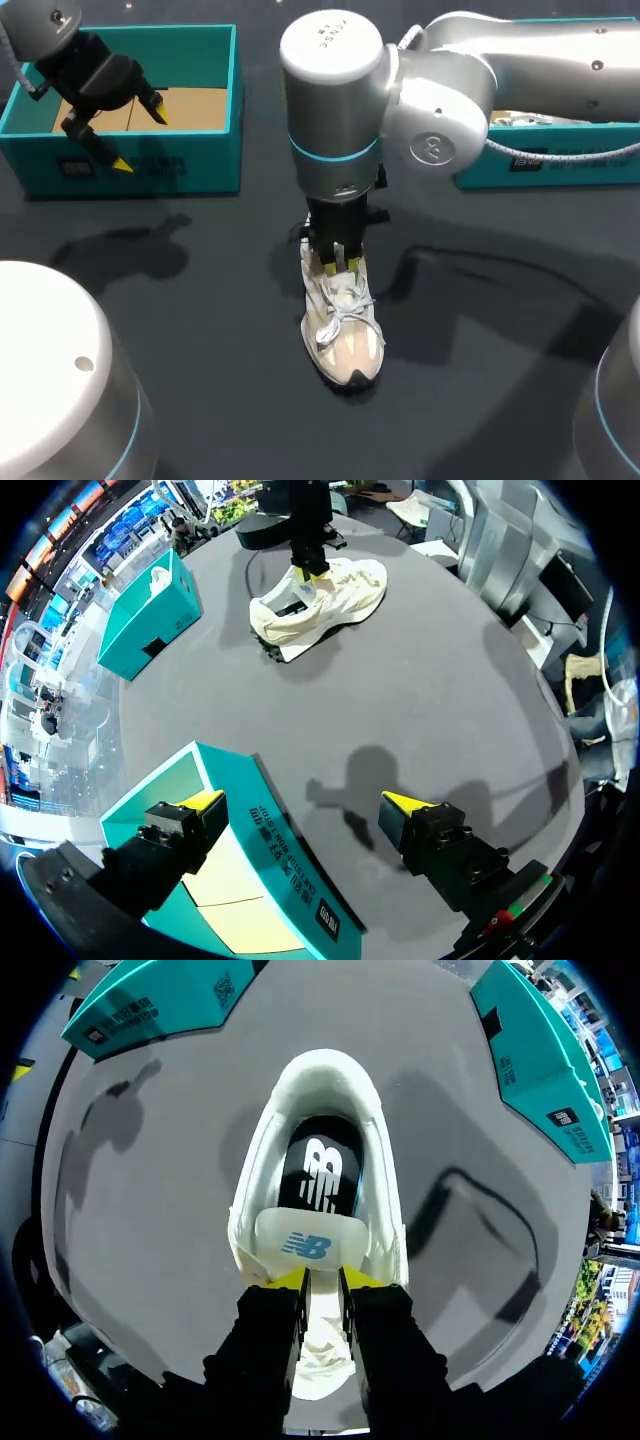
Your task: Take the shoe out of the shoebox, open the shoe tongue, remove and reinsert the insole, then place the shoe into the shoebox
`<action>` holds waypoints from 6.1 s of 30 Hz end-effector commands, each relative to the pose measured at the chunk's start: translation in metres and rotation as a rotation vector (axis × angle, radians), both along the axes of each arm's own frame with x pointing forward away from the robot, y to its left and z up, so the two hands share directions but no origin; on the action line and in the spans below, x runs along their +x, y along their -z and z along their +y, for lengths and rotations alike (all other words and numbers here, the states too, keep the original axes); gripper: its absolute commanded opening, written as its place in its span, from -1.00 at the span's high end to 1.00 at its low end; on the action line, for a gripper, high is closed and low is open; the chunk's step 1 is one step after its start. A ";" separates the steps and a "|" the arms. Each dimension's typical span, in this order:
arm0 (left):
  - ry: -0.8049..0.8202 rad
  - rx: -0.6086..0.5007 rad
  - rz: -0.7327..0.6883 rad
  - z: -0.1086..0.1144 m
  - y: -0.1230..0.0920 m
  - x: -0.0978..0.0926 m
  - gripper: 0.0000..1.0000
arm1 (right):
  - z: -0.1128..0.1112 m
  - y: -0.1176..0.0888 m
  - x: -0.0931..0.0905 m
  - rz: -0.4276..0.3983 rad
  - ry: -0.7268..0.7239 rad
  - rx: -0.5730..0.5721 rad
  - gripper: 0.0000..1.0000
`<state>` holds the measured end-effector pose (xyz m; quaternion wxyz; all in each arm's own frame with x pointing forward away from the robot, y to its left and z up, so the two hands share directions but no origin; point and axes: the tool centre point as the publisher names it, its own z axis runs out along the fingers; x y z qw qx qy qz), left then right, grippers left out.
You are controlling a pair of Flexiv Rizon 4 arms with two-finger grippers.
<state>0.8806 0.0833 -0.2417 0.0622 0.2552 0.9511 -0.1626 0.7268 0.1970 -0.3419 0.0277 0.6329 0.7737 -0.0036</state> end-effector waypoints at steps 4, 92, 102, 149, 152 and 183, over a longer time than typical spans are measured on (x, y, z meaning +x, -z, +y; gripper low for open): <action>0.001 0.003 0.000 0.000 0.000 0.000 -1.00 | 0.001 -0.009 -0.002 -0.006 -0.002 -0.017 0.57; 0.001 0.003 0.000 0.000 0.000 0.000 -1.00 | 0.002 0.005 0.115 -0.047 -1.319 0.003 -1.00; 0.001 0.003 0.000 0.000 0.000 0.000 -1.00 | 0.000 0.023 0.123 -0.033 -1.337 0.023 -0.61; 0.001 0.003 0.000 0.000 0.000 0.000 -1.00 | -0.038 -0.096 0.112 -0.004 -1.282 -0.095 1.00; 0.001 0.003 0.000 0.000 0.000 0.000 -1.00 | -0.041 -0.105 0.113 -0.013 -1.272 -0.118 1.00; 0.001 0.003 0.000 0.000 0.000 0.000 -1.00 | -0.136 -0.178 0.166 -0.142 -1.314 -0.269 1.00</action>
